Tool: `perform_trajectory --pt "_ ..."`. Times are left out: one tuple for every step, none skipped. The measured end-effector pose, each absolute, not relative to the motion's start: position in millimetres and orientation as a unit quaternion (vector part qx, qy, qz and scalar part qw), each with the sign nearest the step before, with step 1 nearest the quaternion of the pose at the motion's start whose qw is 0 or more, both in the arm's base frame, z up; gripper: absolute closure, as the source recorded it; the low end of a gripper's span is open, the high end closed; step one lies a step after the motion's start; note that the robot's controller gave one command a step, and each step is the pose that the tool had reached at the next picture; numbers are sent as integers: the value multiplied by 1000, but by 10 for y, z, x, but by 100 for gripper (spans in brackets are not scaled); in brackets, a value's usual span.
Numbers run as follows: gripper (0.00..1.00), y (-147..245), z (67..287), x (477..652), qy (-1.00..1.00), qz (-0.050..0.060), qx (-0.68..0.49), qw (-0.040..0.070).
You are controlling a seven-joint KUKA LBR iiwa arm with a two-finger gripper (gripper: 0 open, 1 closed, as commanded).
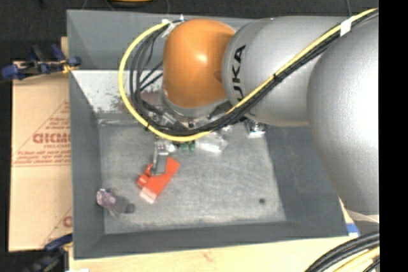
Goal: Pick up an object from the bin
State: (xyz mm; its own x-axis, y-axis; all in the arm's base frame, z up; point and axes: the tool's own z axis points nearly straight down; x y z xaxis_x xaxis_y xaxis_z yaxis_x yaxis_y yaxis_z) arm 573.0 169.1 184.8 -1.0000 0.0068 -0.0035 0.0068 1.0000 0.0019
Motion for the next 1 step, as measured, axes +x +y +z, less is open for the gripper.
perform_trajectory --pt "0 1310 816 5588 993 -1 -115 -1"
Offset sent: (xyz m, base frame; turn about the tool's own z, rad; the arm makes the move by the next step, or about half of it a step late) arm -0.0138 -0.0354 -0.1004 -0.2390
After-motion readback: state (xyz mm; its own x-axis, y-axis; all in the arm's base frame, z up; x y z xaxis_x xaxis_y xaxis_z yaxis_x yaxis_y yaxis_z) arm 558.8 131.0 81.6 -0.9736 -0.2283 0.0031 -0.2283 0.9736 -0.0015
